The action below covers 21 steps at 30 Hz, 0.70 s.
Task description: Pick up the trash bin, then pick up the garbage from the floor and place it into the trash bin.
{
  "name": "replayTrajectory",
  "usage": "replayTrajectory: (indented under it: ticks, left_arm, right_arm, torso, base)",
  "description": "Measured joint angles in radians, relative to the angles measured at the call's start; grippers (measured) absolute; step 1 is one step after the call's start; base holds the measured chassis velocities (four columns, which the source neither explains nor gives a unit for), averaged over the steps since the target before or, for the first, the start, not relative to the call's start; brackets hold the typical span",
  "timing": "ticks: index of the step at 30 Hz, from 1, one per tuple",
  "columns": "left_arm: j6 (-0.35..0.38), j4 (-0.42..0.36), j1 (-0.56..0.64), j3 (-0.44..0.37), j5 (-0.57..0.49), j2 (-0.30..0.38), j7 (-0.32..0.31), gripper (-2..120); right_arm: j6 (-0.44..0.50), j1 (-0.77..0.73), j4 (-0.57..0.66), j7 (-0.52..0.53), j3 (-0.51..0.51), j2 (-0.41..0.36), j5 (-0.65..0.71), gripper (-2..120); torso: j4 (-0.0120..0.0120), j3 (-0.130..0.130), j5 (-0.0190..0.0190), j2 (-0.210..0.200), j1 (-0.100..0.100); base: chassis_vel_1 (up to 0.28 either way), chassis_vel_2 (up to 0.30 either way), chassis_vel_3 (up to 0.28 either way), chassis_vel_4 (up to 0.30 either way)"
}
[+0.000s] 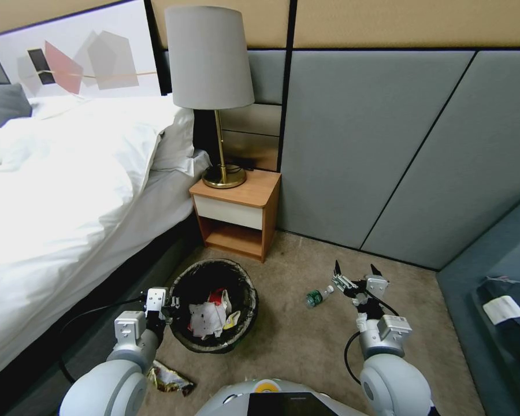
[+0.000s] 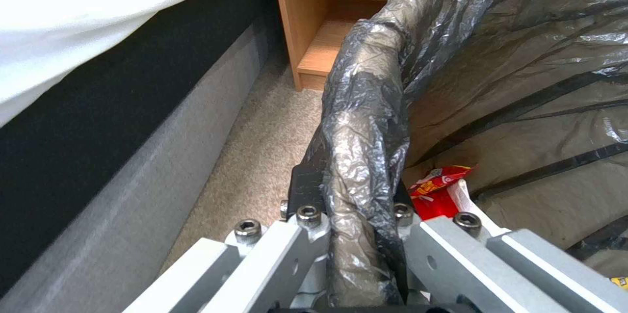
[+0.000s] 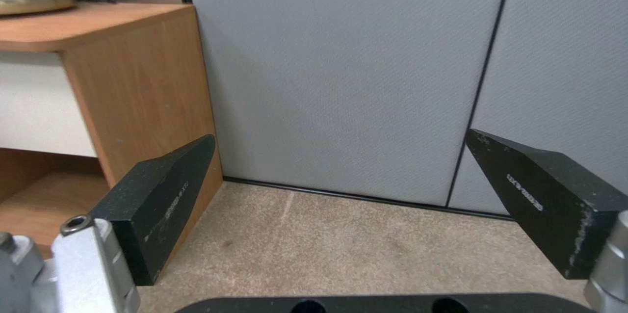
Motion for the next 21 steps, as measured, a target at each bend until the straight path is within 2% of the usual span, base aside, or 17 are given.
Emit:
replayTrajectory:
  ticks: [2,6,9,14,21]
  left_arm:
    - [0.0,0.0,0.002,0.0,-0.002,0.0,-0.001,1]
    - [0.0,0.0,0.014,0.004,-0.007,-0.012,-0.003,1]
    - [0.0,0.0,0.021,0.004,-0.01,-0.017,-0.004,1]
    - [0.003,0.0,0.033,-0.001,-0.037,-0.022,-0.024,1]
    - [0.01,0.0,0.029,-0.004,-0.066,0.008,-0.035,1]
  right_arm:
    - [-0.018,0.015,-0.012,0.011,-0.001,-0.007,0.02,100]
    - [-0.079,0.095,-0.075,0.083,-0.024,-0.059,0.179,100]
    - [-0.096,0.133,-0.107,0.106,-0.036,-0.08,0.249,100]
    - [-0.149,0.253,-0.223,0.178,-0.08,-0.116,0.411,100]
    - [-0.162,0.332,-0.379,0.206,-0.107,-0.121,0.49,100]
  torso:
    - [-0.0002,0.0,0.0,0.0,0.0]
    - [0.0001,0.0,0.0001,0.0,0.0]
    - [-0.0001,0.0,0.0001,0.0,0.0]
    - [0.0001,0.0,0.0,0.0,0.0]
    - [-0.0005,0.0,0.0,0.0,0.0]
  base:
    - [0.0,0.0,0.0,0.0]
    - [0.0,0.0,0.0,0.0]
    - [0.0,0.0,0.0,0.0]
    - [0.0,0.0,0.0,0.0]
    - [0.0,0.0,0.0,0.0]
